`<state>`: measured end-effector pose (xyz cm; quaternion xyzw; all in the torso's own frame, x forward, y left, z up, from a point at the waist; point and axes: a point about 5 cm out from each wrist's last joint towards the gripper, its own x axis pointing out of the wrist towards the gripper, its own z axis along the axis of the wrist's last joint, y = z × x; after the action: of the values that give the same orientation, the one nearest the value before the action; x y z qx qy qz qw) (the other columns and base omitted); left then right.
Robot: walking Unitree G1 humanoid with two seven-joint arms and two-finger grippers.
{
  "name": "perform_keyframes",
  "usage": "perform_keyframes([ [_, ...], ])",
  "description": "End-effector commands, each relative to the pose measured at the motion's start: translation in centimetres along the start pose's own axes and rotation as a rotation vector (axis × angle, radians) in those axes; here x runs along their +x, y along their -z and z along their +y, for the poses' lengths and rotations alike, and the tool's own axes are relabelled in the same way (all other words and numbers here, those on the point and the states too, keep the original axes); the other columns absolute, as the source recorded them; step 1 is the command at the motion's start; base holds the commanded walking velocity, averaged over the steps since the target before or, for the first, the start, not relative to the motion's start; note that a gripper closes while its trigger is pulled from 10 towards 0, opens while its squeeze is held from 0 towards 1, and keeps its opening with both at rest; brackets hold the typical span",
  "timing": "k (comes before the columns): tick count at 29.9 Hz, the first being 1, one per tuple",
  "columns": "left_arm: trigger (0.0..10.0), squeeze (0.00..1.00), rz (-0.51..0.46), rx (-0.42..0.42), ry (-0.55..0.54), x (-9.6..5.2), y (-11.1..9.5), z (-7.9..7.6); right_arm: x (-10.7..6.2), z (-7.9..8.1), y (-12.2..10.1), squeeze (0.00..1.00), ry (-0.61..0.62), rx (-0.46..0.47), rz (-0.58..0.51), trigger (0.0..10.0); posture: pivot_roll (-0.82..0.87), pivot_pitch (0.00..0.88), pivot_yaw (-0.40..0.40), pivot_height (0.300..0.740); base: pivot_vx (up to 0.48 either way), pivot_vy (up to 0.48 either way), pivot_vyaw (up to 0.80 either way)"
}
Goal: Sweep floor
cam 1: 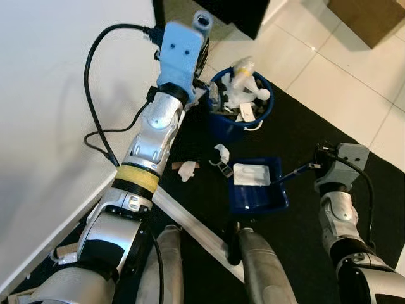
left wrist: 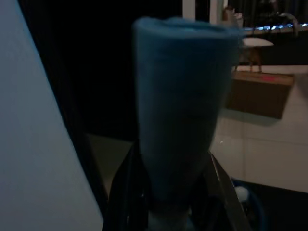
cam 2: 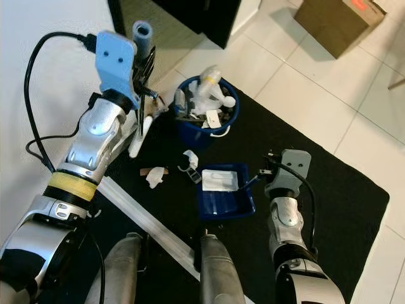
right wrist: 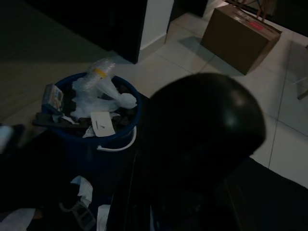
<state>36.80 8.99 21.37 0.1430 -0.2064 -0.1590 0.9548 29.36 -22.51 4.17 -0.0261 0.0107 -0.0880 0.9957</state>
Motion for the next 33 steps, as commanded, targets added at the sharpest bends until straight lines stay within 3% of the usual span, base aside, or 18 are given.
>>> perform_keyframes([
  [1, 10.0, 0.0, -0.012, 0.049, 0.053, -0.7, 1.2, -2.3, -2.4, 0.5, 3.5, 0.0, -0.049, -0.016, 0.171, 0.0, 0.06, 0.295, -0.067, 0.74, 0.0, 0.0, 0.0],
  [6, 10.0, 0.0, 0.037, 0.052, 0.121, -1.8, 3.2, -4.7, -2.7, 0.6, 3.7, 0.0, -0.055, -0.019, 0.17, 0.0, 0.05, 0.309, -0.064, 0.74, 0.0, 0.0, 0.0],
  [7, 10.0, 0.0, 0.119, 0.009, 0.242, -3.9, 5.4, -8.7, -3.2, 0.6, 4.0, 0.0, -0.061, -0.023, 0.171, 0.0, 0.03, 0.319, -0.059, 0.74, 0.0, 0.0, 0.0],
  [9, 10.0, 0.0, 0.119, 0.009, 0.242, -3.9, 5.4, -8.7, -3.2, 0.6, 4.0, 0.0, -0.061, -0.023, 0.171, 0.0, 0.03, 0.319, -0.059, 0.74, 0.0, 0.0, 0.0],
  [10, 10.0, 0.0, 0.141, -0.01, 0.287, -4.7, 5.8, -10.1, -3.3, 0.5, 4.0, 0.0, -0.062, -0.024, 0.171, 0.0, 0.03, 0.32, -0.058, 0.74, 0.0, 0.0, 0.0],
  [11, 10.0, 0.0, 0.141, -0.01, 0.287, -4.7, 5.8, -10.1, -3.3, 0.5, 4.0, 0.0, -0.062, -0.024, 0.171, 0.0, 0.03, 0.32, -0.058, 0.74, 0.0, 0.0, 0.0],
  [12, 10.0, 0.0, 0.159, -0.066, 0.34, -5.5, 5.9, -12.1, -3.4, 0.4, 4.1, 0.0, -0.06, -0.025, 0.172, 0.0, 0.03, 0.321, -0.053, 0.74, 0.0, 0.0, 0.0],
  [13, 10.0, 0.0, 0.159, -0.066, 0.34, -5.5, 5.9, -12.1, -3.4, 0.4, 4.1, 0.0, -0.06, -0.025, 0.172, 0.0, 0.03, 0.321, -0.053, 0.74, 0.0, 0.0, 0.0],
  [15, 10.0, 0.0, 0.163, -0.234, 0.339, -5.7, 4.7, -14.6, -3.6, 0.1, 4.3, 0.0, -0.052, -0.026, 0.177, 0.0, 0.03, 0.319, -0.049, 0.74, 0.0, 0.0, 0.0],
  [17, 10.0, 0.0, 0.163, -0.234, 0.339, -5.7, 4.7, -14.6, -3.6, 0.1, 4.3, 0.0, -0.052, -0.026, 0.177, 0.0, 0.03, 0.319, -0.049, 0.74, 0.0, 0.0, 0.0],
  [18, 10.0, 0.0, 0.151, -0.322, 0.297, -5.2, 3.8, -15.2, -3.6, 0.0, 4.3, 0.0, -0.049, -0.026, 0.178, 0.0, 0.04, 0.316, -0.052, 0.74, 0.0, 0.0, 0.0],
  [19, 10.0, 0.0, 0.151, -0.322, 0.297, -5.2, 3.8, -15.2, -3.6, 0.0, 4.3, 0.0, -0.049, -0.026, 0.178, 0.0, 0.04, 0.316, -0.052, 0.74, 0.0, 0.0, 0.0],
  [22, 10.0, 0.0, 0.089, -0.549, 0.118, -2.1, 0.2, -14.6, -3.2, 0.2, 4.0, 0.0, -0.047, -0.023, 0.177, 0.0, 0.05, 0.314, -0.057, 0.74, 0.0, 0.0, 0.0],
  [24, 10.0, 0.0, 0.089, -0.549, 0.118, -2.1, 0.2, -14.6, -3.2, 0.2, 4.0, 0.0, -0.047, -0.023, 0.177, 0.0, 0.05, 0.314, -0.057, 0.74, 0.0, 0.0, 0.0],
  [25, 10.0, 0.0, 0.042, -0.673, 0.022, 0.0, -2.2, -13.3, -3.0, 0.5, 3.9, 0.0, -0.05, -0.019, 0.174, 0.0, 0.06, 0.306, -0.062, 0.74, 0.0, 0.0, 0.0],
  [28, 10.0, 0.0, -0.012, -0.793, -0.078, 2.0, -5.0, -11.3, -2.7, 0.8, 3.7, 0.0, -0.054, -0.013, 0.173, 0.0, 0.07, 0.3, -0.065, 0.74, 0.0, 0.0, 0.0],
  [30, 10.0, 0.0, -0.019, -0.811, -0.097, 2.3, -5.3, -10.9, -2.7, 0.9, 3.7, 0.0, -0.055, -0.013, 0.174, 0.0, 0.08, 0.297, -0.067, 0.74, 0.0, 0.0, 0.0],
  [33, 10.0, 0.0, -0.014, -0.847, -0.219, 3.5, -5.8, -7.9, -2.6, 1.2, 3.7, 0.0, -0.055, -0.006, 0.179, 0.0, 0.09, 0.275, -0.068, 0.74, 0.0, 0.0, 0.0],
])
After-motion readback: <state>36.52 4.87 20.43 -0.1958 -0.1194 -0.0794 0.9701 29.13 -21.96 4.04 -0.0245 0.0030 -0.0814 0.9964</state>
